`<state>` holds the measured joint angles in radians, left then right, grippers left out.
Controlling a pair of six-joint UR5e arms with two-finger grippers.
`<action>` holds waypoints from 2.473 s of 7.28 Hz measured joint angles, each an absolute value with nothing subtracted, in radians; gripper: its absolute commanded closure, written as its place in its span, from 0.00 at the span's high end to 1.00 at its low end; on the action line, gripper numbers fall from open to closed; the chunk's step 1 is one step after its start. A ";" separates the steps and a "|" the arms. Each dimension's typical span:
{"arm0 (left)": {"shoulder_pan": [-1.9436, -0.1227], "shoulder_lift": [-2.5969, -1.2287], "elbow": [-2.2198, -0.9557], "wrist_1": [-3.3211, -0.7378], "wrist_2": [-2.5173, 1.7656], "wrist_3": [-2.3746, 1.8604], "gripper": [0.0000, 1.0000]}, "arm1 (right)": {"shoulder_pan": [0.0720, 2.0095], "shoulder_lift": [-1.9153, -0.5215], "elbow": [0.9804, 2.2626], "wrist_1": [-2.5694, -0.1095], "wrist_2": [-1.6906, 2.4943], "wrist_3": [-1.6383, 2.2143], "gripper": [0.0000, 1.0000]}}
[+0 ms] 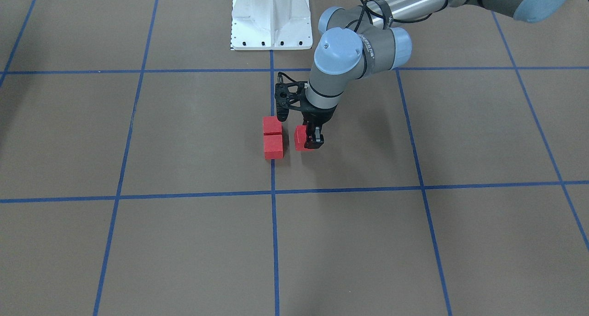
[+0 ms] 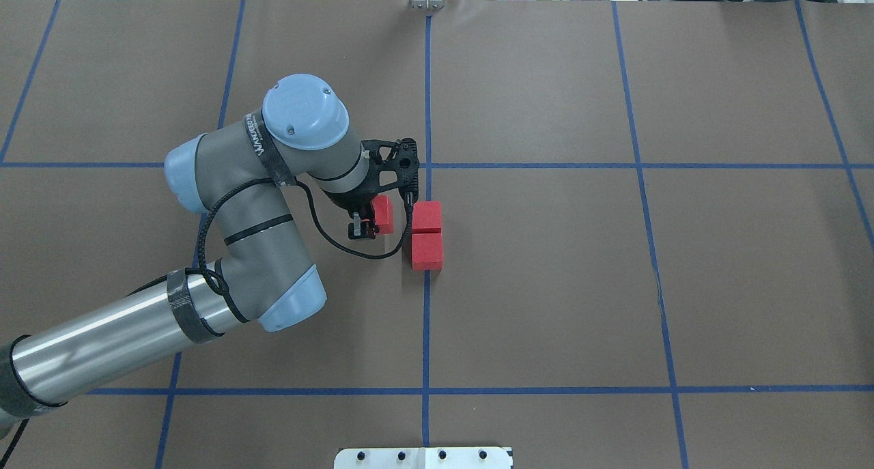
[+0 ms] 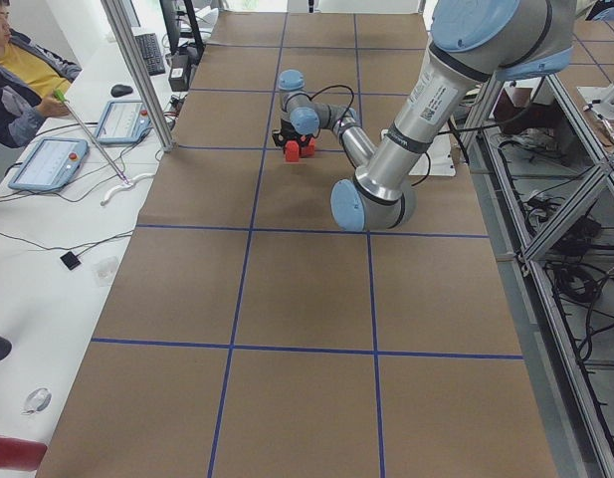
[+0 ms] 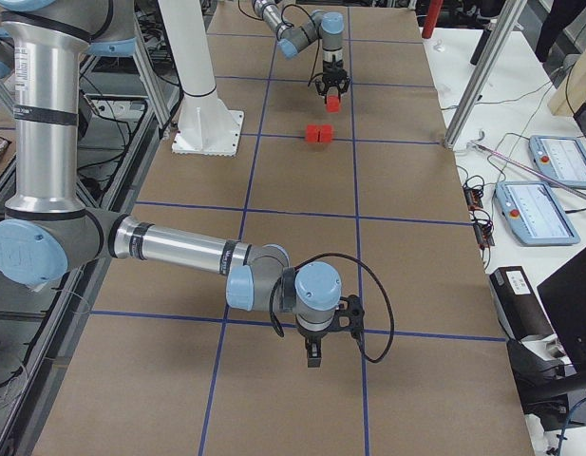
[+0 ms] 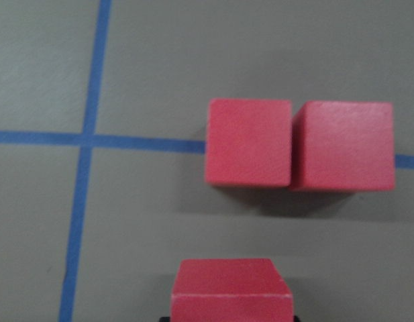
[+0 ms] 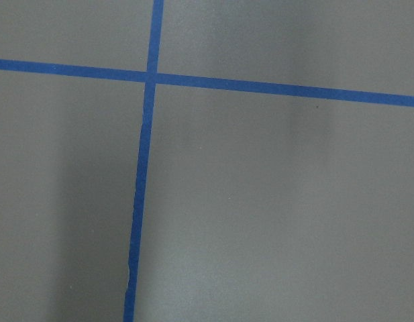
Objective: Form red blocks into L shape at center
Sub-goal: 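Carry the cube with the left gripper and place it beside the cube pair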
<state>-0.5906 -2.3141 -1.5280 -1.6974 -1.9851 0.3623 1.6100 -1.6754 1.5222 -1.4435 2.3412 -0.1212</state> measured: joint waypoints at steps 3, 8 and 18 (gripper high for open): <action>-0.573 -2.345 -1.494 -1.674 -1.985 0.375 0.00 | 1.611 -1.684 1.523 -1.443 2.344 -0.121 1.00; -0.570 -2.398 -1.410 -1.682 -1.983 0.374 0.01 | 1.611 -1.684 1.525 -1.443 2.344 -0.121 1.00; -0.570 -2.405 -1.384 -1.688 -1.982 0.366 0.26 | 1.611 -1.684 1.526 -1.443 2.344 -0.121 1.00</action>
